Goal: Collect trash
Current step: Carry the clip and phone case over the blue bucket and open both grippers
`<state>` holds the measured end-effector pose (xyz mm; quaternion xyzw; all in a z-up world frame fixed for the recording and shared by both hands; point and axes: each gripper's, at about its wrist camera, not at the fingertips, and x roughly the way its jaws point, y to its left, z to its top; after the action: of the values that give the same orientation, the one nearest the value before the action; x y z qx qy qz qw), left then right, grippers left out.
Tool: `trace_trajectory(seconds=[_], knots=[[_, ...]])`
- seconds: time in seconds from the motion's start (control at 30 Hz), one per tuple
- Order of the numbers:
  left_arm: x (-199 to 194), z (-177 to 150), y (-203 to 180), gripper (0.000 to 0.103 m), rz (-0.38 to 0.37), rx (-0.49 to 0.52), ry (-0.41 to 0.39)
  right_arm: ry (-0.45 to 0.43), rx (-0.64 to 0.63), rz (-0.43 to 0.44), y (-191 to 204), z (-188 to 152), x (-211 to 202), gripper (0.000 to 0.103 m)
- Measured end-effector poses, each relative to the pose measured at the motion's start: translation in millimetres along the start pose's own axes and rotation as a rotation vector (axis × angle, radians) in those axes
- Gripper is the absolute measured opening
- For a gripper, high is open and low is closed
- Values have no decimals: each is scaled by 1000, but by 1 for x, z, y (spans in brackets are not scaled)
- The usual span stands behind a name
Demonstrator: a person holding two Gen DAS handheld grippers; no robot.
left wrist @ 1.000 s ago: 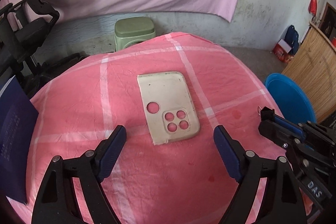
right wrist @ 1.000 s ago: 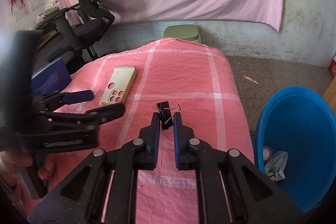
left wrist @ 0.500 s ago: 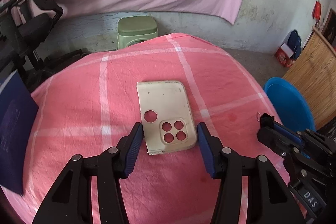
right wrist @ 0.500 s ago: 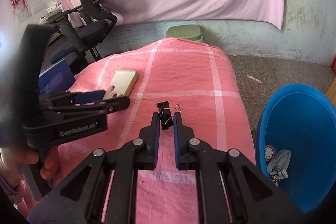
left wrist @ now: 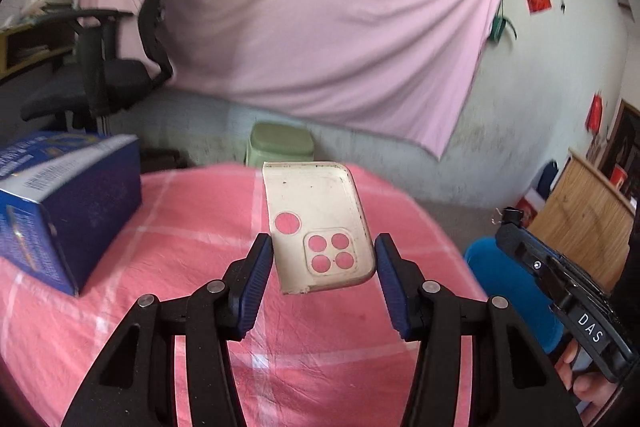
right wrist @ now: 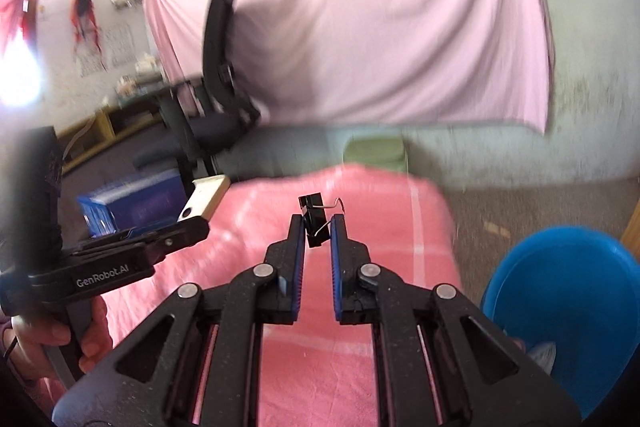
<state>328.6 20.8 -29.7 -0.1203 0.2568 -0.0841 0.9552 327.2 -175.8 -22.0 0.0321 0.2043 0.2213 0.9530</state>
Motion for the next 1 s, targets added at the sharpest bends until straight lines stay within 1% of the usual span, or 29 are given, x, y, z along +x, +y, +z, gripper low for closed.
trace_trajectory(seconds=[0.1, 0.2, 0.37, 0.43, 0.57, 0.7, 0.77, 0.87, 1.0], knots=[[-17, 4, -11, 46, -3, 2, -83, -100, -26, -15, 3, 6, -19, 37], [-35, 9, -26, 46, -13, 30, -163, -187, -29, -40, 2, 9, -39, 37], [-57, 19, -60, 46, -48, 102, -281, -296, -21, -88, -8, 13, -69, 37], [-63, 24, -75, 46, -69, 119, -313, -332, -17, -109, -14, 14, -81, 37], [-68, 25, -104, 46, -112, 154, -352, -387, 4, -146, -29, 13, -102, 37], [-66, 22, -135, 46, -155, 198, -364, -416, 12, -197, -45, 8, -126, 37], [-61, 19, -153, 46, -175, 225, -356, -422, 17, -224, -54, 6, -135, 37], [-51, 10, -180, 46, -209, 255, -326, -415, 38, -261, -70, 3, -146, 37], [-34, 2, -204, 46, -246, 283, -282, -381, 92, -307, -97, -5, -155, 37]])
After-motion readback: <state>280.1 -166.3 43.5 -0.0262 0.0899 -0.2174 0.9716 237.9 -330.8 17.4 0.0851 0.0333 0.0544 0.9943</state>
